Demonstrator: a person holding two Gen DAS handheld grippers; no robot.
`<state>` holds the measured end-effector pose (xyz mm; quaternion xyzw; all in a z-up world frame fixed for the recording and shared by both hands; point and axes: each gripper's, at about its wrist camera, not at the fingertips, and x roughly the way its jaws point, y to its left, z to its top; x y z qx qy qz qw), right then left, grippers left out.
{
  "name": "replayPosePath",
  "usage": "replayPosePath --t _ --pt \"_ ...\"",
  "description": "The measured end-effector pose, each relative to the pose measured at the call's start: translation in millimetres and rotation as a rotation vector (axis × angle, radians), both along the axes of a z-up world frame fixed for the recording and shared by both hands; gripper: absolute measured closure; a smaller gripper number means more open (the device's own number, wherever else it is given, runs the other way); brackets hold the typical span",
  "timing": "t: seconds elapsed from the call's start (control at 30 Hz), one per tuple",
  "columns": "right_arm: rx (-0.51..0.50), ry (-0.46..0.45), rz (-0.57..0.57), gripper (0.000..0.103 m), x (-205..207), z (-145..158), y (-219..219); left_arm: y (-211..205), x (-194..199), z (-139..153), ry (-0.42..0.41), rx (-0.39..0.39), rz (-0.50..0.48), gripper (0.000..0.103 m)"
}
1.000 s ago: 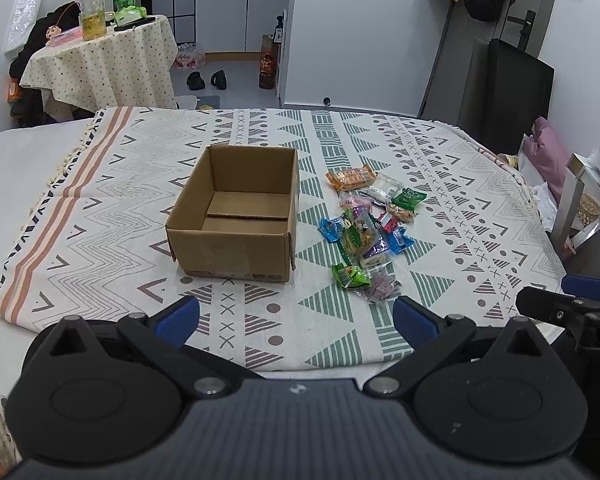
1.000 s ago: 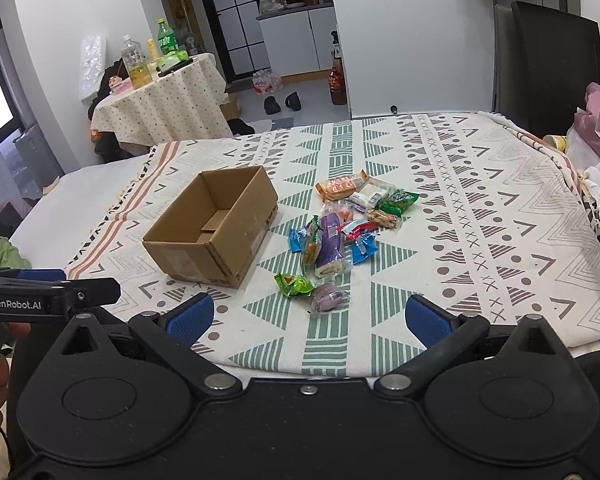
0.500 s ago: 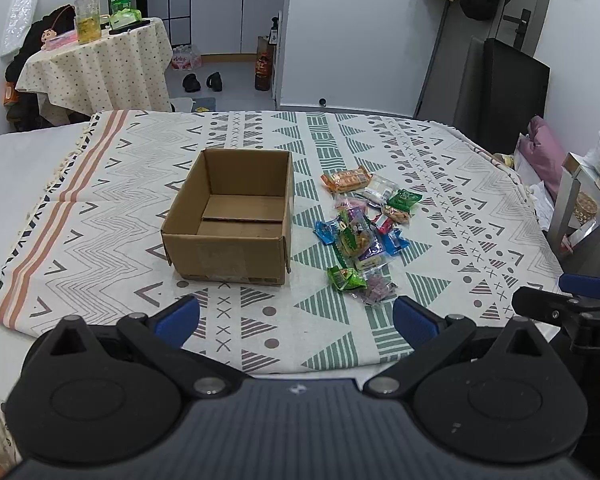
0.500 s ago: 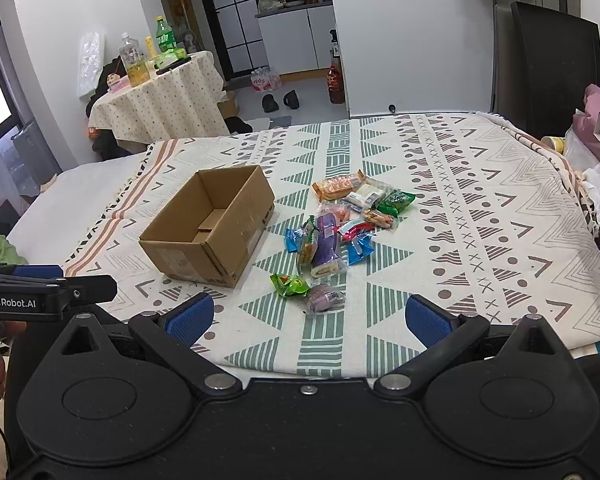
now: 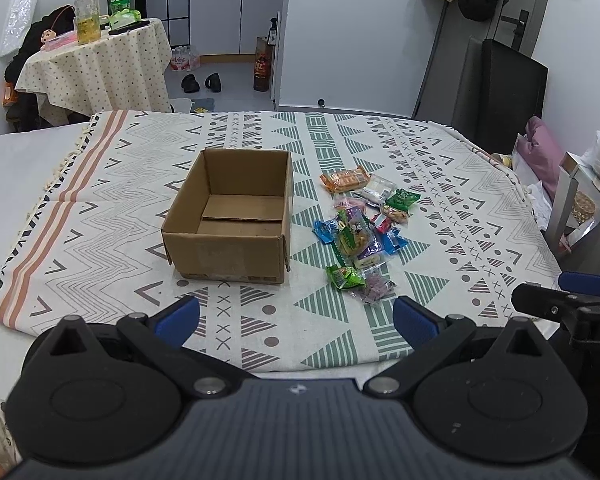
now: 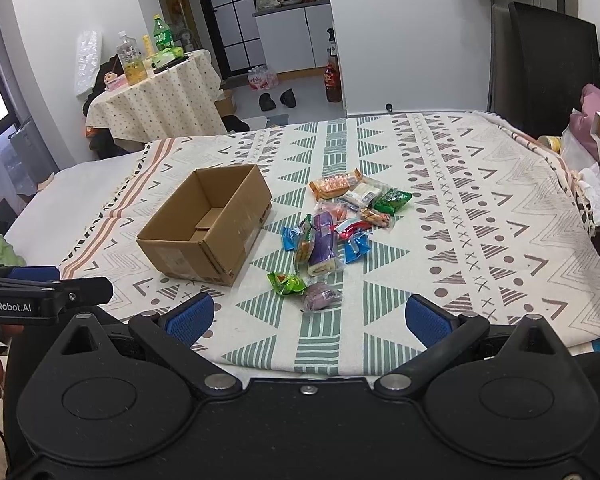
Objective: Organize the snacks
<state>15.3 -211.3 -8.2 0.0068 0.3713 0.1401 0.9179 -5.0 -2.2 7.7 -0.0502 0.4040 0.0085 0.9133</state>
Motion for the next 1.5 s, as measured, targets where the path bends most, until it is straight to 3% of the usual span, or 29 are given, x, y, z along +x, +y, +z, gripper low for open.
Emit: replayPosePath --t 0.5,1.17,1.4,1.5 --pt "0.012 0.013 0.034 0.000 3 -7 3 -2 6 -7 0.003 -0.029 0.001 0.001" --pt "0.076 0.087 -0.021 0.000 64 -47 -29 -12 65 -52 0.045 -0.100 0.003 0.003" --pt "0.110 0.124 -0.018 0.009 85 -61 -34 -13 85 -68 0.063 -0.112 0.015 0.005" --pt "0.121 0.146 -0.017 0.013 96 -68 -34 -13 95 -76 0.084 -0.127 0.021 0.011"
